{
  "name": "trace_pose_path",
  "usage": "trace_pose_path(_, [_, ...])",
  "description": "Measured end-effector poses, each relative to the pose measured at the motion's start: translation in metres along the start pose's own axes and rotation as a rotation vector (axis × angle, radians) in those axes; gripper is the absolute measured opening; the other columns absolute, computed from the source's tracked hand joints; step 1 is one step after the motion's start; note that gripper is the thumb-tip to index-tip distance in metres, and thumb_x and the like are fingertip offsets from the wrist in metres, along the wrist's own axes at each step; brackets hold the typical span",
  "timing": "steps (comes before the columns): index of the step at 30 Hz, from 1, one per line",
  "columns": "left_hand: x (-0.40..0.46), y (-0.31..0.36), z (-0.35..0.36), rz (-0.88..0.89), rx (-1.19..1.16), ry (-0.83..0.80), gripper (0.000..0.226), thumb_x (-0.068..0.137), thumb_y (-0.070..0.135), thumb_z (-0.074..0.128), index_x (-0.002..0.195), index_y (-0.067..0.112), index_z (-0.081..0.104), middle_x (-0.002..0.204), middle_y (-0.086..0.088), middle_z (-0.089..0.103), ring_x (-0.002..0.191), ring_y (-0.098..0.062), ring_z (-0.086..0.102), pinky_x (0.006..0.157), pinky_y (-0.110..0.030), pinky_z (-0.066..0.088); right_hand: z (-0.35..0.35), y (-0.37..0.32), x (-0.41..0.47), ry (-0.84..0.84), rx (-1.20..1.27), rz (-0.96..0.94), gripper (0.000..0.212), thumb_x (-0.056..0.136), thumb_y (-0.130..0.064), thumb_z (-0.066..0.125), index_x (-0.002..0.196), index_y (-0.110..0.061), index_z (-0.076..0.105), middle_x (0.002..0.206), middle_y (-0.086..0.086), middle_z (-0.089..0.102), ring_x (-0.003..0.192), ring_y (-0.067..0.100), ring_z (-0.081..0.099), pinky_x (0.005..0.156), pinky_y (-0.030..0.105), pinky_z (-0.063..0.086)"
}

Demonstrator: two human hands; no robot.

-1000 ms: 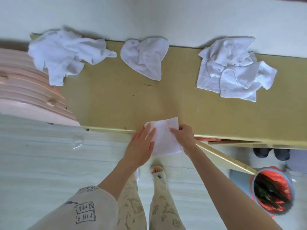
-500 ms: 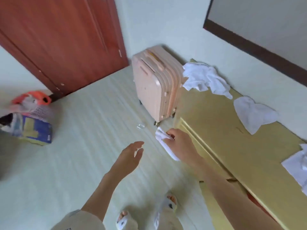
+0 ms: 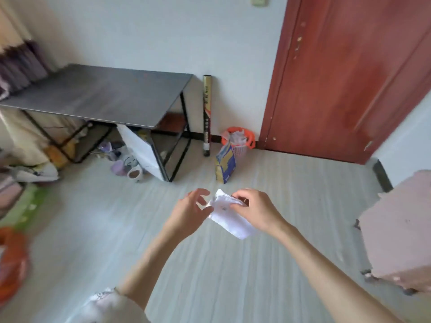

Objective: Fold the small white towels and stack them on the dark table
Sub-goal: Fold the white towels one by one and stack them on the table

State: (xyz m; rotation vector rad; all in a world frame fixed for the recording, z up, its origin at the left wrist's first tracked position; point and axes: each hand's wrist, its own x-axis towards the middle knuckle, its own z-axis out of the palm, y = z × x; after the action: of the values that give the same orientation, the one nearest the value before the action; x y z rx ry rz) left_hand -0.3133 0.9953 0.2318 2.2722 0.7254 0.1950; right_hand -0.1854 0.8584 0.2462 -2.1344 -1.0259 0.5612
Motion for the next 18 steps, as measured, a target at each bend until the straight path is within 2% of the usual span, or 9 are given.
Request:
trace_pose_path(3, [0.008, -0.056, -0.049, -0.011, 0.051, 0.031, 0.063, 0.077, 0.022, 0.073, 0.133, 0.02, 0.044, 0.127, -0.003, 0.043, 0.115, -0.022, 0.042, 0.091, -0.02, 0.031, 0.046, -0.05, 0.053, -0.127, 0.019, -0.093, 0.007, 0.083, -0.019, 0.063, 0.077, -0.015, 0.066, 0.073, -0.004, 0.054, 0.067, 0.011, 0.048, 0.061, 0.018, 0.035])
trace_pose_path(5, [0.02, -0.086, -0.079, -0.02, 0.042, 0.055, 0.065, 0.076, 0.023, 0.075, 0.133, 0.02, 0.044, 0.131, 0.0, 0.044, 0.119, -0.019, 0.04, 0.096, -0.024, 0.03, 0.071, -0.078, 0.089, -0.209, 0.024, -0.152, 0.007, 0.083, -0.021, 0.065, 0.082, -0.015, 0.068, 0.072, -0.009, 0.053, 0.066, 0.005, 0.049, 0.062, 0.015, 0.036])
trace_pose_path(7, [0.039, -0.113, -0.106, -0.07, -0.059, 0.055, 0.042, 0.077, 0.024, 0.074, 0.115, 0.02, 0.057, 0.106, 0.006, 0.056, 0.098, -0.014, 0.05, 0.084, -0.024, 0.037, 0.092, -0.099, 0.127, -0.262, 0.014, -0.202, 0.01, 0.082, -0.023, 0.067, 0.086, -0.015, 0.069, 0.075, -0.009, 0.056, 0.067, 0.004, 0.05, 0.062, 0.014, 0.036])
trace_pose_path(8, [0.052, -0.127, -0.118, -0.098, -0.076, 0.077, 0.024, 0.076, 0.029, 0.073, 0.093, 0.021, 0.059, 0.085, 0.009, 0.056, 0.081, -0.012, 0.049, 0.075, -0.028, 0.039, 0.1, -0.108, 0.147, -0.273, 0.004, -0.224, 0.011, 0.081, -0.024, 0.068, 0.087, -0.014, 0.07, 0.078, -0.007, 0.059, 0.068, 0.005, 0.051, 0.062, 0.013, 0.037])
trace_pose_path(9, [0.066, -0.14, -0.13, -0.109, -0.081, 0.117, 0.023, 0.074, 0.033, 0.072, 0.073, 0.022, 0.052, 0.066, 0.014, 0.047, 0.066, -0.011, 0.041, 0.065, -0.031, 0.037, 0.107, -0.117, 0.169, -0.278, -0.001, -0.24, 0.012, 0.081, -0.024, 0.069, 0.088, -0.014, 0.07, 0.081, -0.005, 0.061, 0.068, 0.004, 0.051, 0.062, 0.012, 0.037])
trace_pose_path(10, [0.081, -0.152, -0.142, -0.117, -0.088, 0.15, 0.035, 0.073, 0.033, 0.072, 0.062, 0.022, 0.041, 0.055, 0.013, 0.037, 0.058, -0.009, 0.031, 0.057, -0.031, 0.032, 0.114, -0.125, 0.192, -0.281, 0.003, -0.248, 0.013, 0.08, -0.024, 0.069, 0.088, -0.014, 0.071, 0.083, -0.003, 0.062, 0.068, 0.004, 0.052, 0.061, 0.011, 0.037])
trace_pose_path(13, [0.137, -0.183, -0.179, -0.115, -0.113, 0.214, 0.041, 0.077, 0.023, 0.071, 0.059, 0.019, 0.034, 0.051, 0.008, 0.031, 0.054, -0.008, 0.025, 0.052, -0.026, 0.022, 0.13, -0.141, 0.267, -0.306, 0.051, -0.233, 0.015, 0.08, -0.024, 0.07, 0.088, -0.01, 0.07, 0.087, 0.004, 0.067, 0.073, 0.008, 0.055, 0.064, 0.014, 0.038])
trace_pose_path(15, [0.176, -0.195, -0.209, -0.127, -0.17, 0.238, 0.033, 0.076, 0.026, 0.066, 0.057, 0.021, 0.039, 0.054, 0.008, 0.034, 0.052, -0.006, 0.032, 0.051, -0.021, 0.023, 0.139, -0.151, 0.319, -0.375, 0.172, -0.193, 0.017, 0.081, -0.022, 0.07, 0.089, -0.006, 0.069, 0.083, 0.008, 0.067, 0.074, 0.009, 0.054, 0.069, 0.024, 0.041])
trace_pose_path(18, [0.23, -0.213, -0.254, -0.155, -0.321, 0.246, 0.021, 0.077, 0.03, 0.061, 0.061, 0.021, 0.051, 0.058, 0.008, 0.044, 0.053, -0.002, 0.038, 0.052, -0.017, 0.028, 0.143, -0.169, 0.391, -0.458, 0.359, -0.097, 0.022, 0.083, -0.016, 0.068, 0.096, 0.002, 0.065, 0.085, 0.006, 0.063, 0.078, 0.012, 0.055, 0.069, 0.02, 0.041])
